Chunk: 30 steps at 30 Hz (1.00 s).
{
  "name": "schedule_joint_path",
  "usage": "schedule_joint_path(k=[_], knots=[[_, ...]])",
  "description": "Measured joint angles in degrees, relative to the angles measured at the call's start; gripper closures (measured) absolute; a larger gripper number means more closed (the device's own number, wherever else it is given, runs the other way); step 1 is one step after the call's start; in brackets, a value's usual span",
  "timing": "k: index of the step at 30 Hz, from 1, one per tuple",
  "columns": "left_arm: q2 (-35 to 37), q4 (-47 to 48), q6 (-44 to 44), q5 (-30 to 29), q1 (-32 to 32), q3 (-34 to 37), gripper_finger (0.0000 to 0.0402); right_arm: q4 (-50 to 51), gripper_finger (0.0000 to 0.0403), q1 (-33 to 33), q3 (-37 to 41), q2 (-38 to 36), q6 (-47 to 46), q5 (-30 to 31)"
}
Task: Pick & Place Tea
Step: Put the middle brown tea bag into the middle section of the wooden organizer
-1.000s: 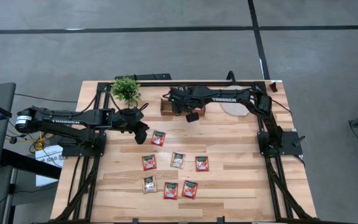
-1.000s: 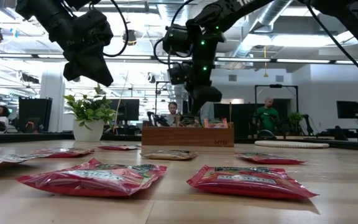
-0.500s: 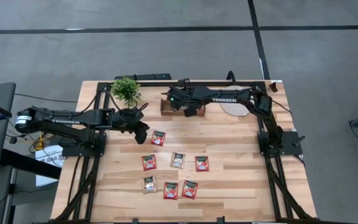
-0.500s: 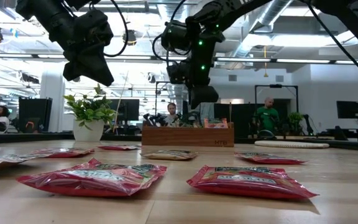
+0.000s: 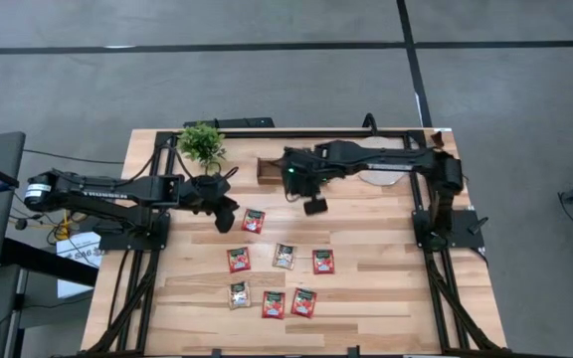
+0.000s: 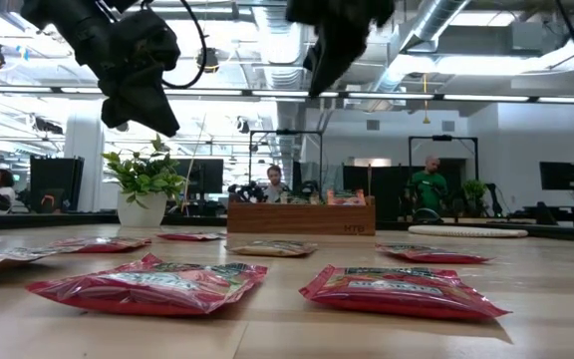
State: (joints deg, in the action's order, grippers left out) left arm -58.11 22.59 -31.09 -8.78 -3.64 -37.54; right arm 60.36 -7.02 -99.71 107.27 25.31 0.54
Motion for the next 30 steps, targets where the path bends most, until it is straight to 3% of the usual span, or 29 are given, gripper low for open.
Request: schedule_joint_path(k=[3, 5, 15, 30], knots=[[0.00, 0.00, 0.12, 0.05, 0.72, 0.00, 0.0342, -0.31, 0.0330, 2.29, -0.07, -1.54, -7.55, -12.23], [0.00, 0.01, 0.19, 0.05, 1.23, 0.00, 0.0342, -0.56, 0.0330, 4.41, -0.05, -1.21, -11.89, -14.86], [0.00, 0.04, 0.18, 0.07, 4.65, 0.00, 0.0342, -5.44, 0.0330, 12.99, 0.00, 8.52, -22.31, -13.28], [-0.02, 1.39, -1.54, -0.23, 8.52, 0.02, 0.0342, -9.61, 0.0330, 13.26, 0.07, 16.88, -29.87, -11.70]])
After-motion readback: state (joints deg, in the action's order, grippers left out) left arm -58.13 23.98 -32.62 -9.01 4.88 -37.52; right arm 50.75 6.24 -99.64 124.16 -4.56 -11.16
